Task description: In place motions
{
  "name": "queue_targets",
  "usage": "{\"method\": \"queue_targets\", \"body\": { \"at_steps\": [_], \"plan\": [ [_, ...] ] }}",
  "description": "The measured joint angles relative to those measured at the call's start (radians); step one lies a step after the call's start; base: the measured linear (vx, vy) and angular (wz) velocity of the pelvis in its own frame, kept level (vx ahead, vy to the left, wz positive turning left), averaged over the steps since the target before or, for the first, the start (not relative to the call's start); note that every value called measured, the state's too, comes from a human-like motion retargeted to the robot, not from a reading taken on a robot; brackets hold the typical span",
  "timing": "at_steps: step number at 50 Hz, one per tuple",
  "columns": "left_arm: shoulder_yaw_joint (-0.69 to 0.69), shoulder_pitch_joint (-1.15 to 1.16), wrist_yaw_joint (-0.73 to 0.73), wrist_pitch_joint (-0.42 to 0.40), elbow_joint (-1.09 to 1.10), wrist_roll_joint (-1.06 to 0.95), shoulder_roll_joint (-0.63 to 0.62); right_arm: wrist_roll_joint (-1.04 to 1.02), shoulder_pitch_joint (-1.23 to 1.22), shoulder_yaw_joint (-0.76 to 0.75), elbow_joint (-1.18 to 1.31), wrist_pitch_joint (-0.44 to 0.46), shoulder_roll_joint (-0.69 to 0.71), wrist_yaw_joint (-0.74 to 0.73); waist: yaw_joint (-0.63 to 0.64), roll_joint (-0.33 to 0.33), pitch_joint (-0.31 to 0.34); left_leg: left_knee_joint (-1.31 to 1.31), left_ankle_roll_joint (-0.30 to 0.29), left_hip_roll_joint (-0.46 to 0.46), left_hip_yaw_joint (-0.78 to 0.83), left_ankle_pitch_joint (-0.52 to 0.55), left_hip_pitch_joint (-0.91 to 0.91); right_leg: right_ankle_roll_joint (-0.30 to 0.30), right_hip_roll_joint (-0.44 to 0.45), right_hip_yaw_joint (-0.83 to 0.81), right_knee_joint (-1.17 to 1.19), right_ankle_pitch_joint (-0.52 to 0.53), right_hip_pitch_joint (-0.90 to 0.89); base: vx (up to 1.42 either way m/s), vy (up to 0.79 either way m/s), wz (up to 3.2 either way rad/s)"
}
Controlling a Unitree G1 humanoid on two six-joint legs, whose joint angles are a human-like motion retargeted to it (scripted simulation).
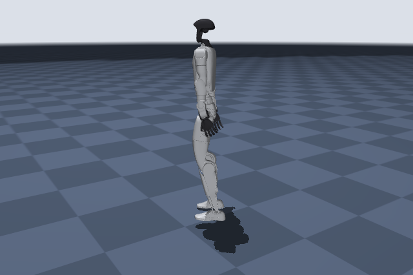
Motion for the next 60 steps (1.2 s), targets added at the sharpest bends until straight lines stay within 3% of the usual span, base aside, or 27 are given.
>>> {"method": "queue_targets", "body": {
  "at_steps": [2,3,5,7,10,12,15,18,20,24,28,33,37,42,43,47,52,55,60],
  "plan": [
    [-0.008,0.021,0.003,0.008,0.013,0.011,0.008,0.003,0.011,-0.026,-0.009,-0.006,-0.014,-0.002,-0.006,-0.022,0.008,0.197,0.078,0.004,0.031,0.038,-0.077,0.009,-0.034,0.014,0.014,-0.011,0.008,0.25,-0.27,-0.52],
    [-0.015,0.031,0.005,0.011,0.014,0.019,0.011,0.013,0.017,-0.037,-0.014,-0.011,-0.024,0.001,0.009,-0.041,0.022,0.307,0.158,-0.02,0.015,0.067,-0.123,0.013,-0.058,0.033,0.021,-0.014,0.017,0.25,-0.14,-0.99],
    [-0.03,0.054,0.013,0.013,0.009,0.041,0.011,0.049,0.027,-0.037,-0.011,-0.013,-0.044,0.002,0.065,-0.071,0.057,0.454,0.222,-0.069,0.014,0.076,-0.202,0.003,-0.084,0.089,0.042,-0.019,0.038,0.24,-0.07,-1.42],
    [-0.044,0.061,0.019,0.01,-0.001,0.056,0.005,0.093,0.007,-0.035,0.013,0.008,-0.06,-0.012,0.119,-0.059,0.113,0.449,0.167,-0.012,0.083,0.087,-0.275,-0.023,-0.072,0.101,0.052,-0.019,0.072,0.07,0.03,-1.2],
    [-0.062,0.047,0.027,-0.007,-0.029,0.064,0.007,0.144,-0.039,-0.04,0.031,0.019,-0.066,-0.035,0.202,-0.016,0.225,0.198,0.027,0.008,0.008,0.117,-0.41,-0.061,-0.015,0.118,0.071,-0.031,0.125,-0.2,-0.07,-0.79],
    [-0.07,0.041,0.03,-0.017,-0.055,0.069,0.016,0.16,-0.064,-0.025,0.02,0.01,-0.062,-0.013,0.284,-0.026,0.29,0.02,-0.028,0.039,-0.061,0.086,-0.518,-0.085,-0.008,0.146,0.101,-0.046,0.137,-0.25,-0.18,-0.88],
    [-0.091,0.055,0.045,-0.034,-0.068,0.049,0.021,0.129,-0.09,-0.015,-0.028,0.002,-0.041,0.022,0.424,-0.073,0.381,-0.13,-0.059,0.097,-0.154,0.042,-0.684,-0.112,-0.038,0.204,0.15,-0.059,0.147,-0.12,-0.18,-1.07],
    [-0.067,0.042,0.035,-0.023,-0.02,0.01,0.016,0.066,-0.127,0.02,-0.138,-0.016,-0.013,0.053,0.494,-0.109,0.561,-0.125,-0.072,0.168,-0.16,0.043,-0.75,-0.128,-0.07,0.287,0.262,-0.108,0.2,-0.15,-0.17,-1.09],
    [-0.042,0.04,0.006,0.001,0.025,0.01,0.012,0.042,-0.137,0.063,-0.204,-0.046,-0.001,0.064,0.542,-0.16,0.636,-0.104,-0.071,0.198,-0.137,0.064,-0.771,-0.118,-0.12,0.37,0.356,-0.15,0.183,-0.1,-0.14,-1.03],
    [-0.005,0.068,-0.072,0.055,0.096,0.081,0.018,-0.015,-0.138,0.125,-0.234,-0.074,0.019,0.051,0.552,-0.206,0.598,-0.13,-0.064,0.177,-0.185,0.079,-0.779,-0.112,-0.146,0.403,0.377,-0.167,0.155,0.1,0.01,-0.05],
    [-0.013,0.068,-0.106,0.061,0.108,0.154,0.048,-0.04,-0.134,0.132,-0.216,-0.076,0.041,0.073,0.539,-0.161,0.523,-0.126,-0.084,0.156,-0.16,0.068,-0.684,-0.104,-0.104,0.352,0.286,-0.132,0.181,0.1,-0.06,0.63],
    [-0.01,0.088,-0.044,0.045,0.083,0.15,0.06,-0.085,-0.092,0.093,-0.168,-0.065,0.056,0.083,0.475,-0.115,0.334,0.023,-0.076,0.084,-0.183,0.121,-0.519,-0.087,-0.047,0.265,0.17,-0.092,0.154,0.16,0.06,0.92],
    [0.031,0.104,-0.05,0.049,0.085,0.11,0.051,-0.104,-0.044,0.07,-0.13,-0.051,0.048,0.08,0.319,-0.105,0.162,0.225,-0.005,-0.028,-0.22,0.194,-0.413,-0.064,-0.039,0.18,0.108,-0.075,0.095,0.12,0.16,1.37],
    [0.053,0.083,-0.088,0.06,0.044,0.127,0.05,-0.069,0.006,0.019,-0.051,-0.02,0.017,0.055,0.135,-0.079,0.031,0.305,0.09,-0.091,-0.193,0.21,-0.23,-0.039,-0.047,0.091,0.041,-0.061,0.06,0.02,0.22,1.39],
    [0.047,0.071,-0.089,0.055,0.028,0.132,0.052,-0.056,0.008,-0.001,-0.024,-0.007,0.009,0.049,0.113,-0.069,0.022,0.267,0.1,-0.096,-0.199,0.213,-0.184,-0.034,-0.042,0.075,0.027,-0.058,0.061,-0.11,0.24,1.31],
    [0.003,0.026,-0.087,0.033,-0.029,0.149,0.065,0.023,0.035,-0.079,0.077,0.043,-0.024,0.025,0.062,0.004,-0.016,-0.007,-0.034,-0.05,-0.196,0.087,-0.019,-0.016,0.013,-0.011,-0.017,-0.052,0.063,-0.08,0.29,1.11],
    [-0.045,-0.014,-0.092,0.006,-0.09,0.159,0.06,0.133,0.086,-0.119,0.082,0.085,-0.045,0.0,0.043,0.028,-0.039,-0.188,-0.088,-0.04,-0.13,0.058,0.006,0.021,-0.004,-0.111,-0.072,-0.03,0.068,-0.17,0.34,0.99],
    [-0.04,-0.031,-0.094,0.002,-0.1,0.154,0.06,0.114,0.065,-0.145,0.082,0.07,-0.037,-0.012,0.016,0.031,-0.051,-0.134,-0.055,-0.092,-0.276,0.076,-0.098,0.042,-0.026,-0.174,-0.107,-0.007,0.053,-0.3,0.37,0.86],
    [0.0,-0.002,-0.077,-0.001,-0.09,0.116,0.074,0.125,0.048,-0.116,-0.053,0.04,0.034,0.02,0.13,-0.055,0.037,-0.122,-0.024,-0.14,-0.202,0.058,-0.044,0.057,-0.106,-0.175,-0.104,0.027,0.087,-0.22,0.29,-0.58]
  ]
}}
